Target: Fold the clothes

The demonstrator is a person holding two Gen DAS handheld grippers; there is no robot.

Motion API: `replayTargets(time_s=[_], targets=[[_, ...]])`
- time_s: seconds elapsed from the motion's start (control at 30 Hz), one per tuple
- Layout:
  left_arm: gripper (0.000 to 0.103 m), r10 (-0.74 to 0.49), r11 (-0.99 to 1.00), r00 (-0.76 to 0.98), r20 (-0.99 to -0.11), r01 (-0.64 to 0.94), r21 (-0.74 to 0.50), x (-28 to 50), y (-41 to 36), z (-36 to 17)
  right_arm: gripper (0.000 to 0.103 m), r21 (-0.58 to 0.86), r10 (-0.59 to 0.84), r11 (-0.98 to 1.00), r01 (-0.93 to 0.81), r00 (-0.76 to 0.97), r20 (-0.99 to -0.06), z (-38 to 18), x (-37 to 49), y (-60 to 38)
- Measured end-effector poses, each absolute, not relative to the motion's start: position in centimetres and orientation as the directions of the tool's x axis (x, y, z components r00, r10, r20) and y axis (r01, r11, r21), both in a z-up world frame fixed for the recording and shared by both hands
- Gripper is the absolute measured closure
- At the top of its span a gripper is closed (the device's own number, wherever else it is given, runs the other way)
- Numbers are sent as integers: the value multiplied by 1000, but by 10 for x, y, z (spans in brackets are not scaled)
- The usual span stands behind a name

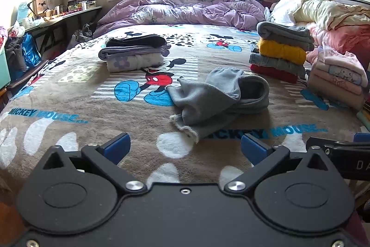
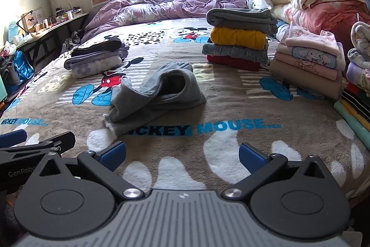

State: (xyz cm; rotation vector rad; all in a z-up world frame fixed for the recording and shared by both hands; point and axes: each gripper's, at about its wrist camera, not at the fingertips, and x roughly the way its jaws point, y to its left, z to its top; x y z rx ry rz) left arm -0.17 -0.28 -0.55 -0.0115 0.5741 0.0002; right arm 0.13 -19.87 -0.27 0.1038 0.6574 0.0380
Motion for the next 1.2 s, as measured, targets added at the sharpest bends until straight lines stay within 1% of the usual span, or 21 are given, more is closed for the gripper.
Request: replayTargets(time_s=[1.2], targets=[[0, -4, 1000, 838, -545, -2, -10, -3, -2, -4, 0, 117, 73, 993, -3, 795, -602, 0, -3, -199]])
